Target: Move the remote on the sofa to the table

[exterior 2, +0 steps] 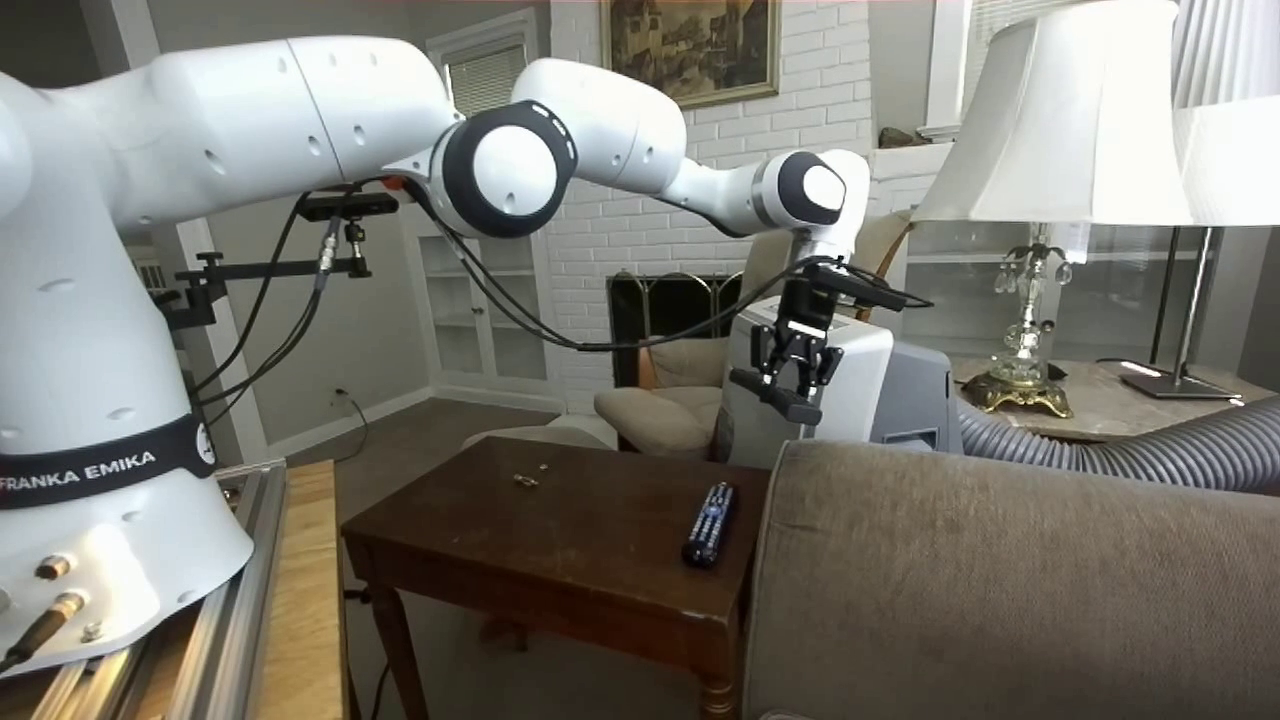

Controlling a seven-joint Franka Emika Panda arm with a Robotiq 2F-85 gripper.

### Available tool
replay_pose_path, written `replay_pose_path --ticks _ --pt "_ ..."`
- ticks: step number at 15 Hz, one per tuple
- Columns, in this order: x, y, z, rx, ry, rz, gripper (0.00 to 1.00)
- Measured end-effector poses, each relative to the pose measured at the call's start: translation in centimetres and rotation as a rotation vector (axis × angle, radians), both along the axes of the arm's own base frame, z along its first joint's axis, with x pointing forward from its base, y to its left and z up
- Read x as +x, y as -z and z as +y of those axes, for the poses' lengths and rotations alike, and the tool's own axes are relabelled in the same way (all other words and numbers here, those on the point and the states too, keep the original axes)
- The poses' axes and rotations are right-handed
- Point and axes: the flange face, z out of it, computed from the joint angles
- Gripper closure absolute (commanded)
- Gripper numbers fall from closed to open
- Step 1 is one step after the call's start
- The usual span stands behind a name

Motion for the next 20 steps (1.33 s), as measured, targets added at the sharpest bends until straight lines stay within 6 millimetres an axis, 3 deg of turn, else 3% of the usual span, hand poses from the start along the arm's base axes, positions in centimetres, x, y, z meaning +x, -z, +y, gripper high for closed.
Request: replay_pose_path --ticks 1,2,5,10,13,17,20 --pt "0.0 0.1 0.1 0.0 -0.001 0.001 0.47" --pt "0.0 0.1 0.2 0.0 -0.002 0.001 0.72" --pt "0.0 0.1 0.3 0.0 0.012 0.0 0.72" --pt "0.7 -0.9 -0.1 0.004 0.188 -0.066 0.72" --pt "1.2 -3.5 -2.3 0.028 0.251 -0.112 0.72" --pt "1.5 -9.5 -7.6 0.048 0.382 -0.208 0.72" --pt "1.2 -12.0 -11.0 0.053 0.43 -0.246 0.72"
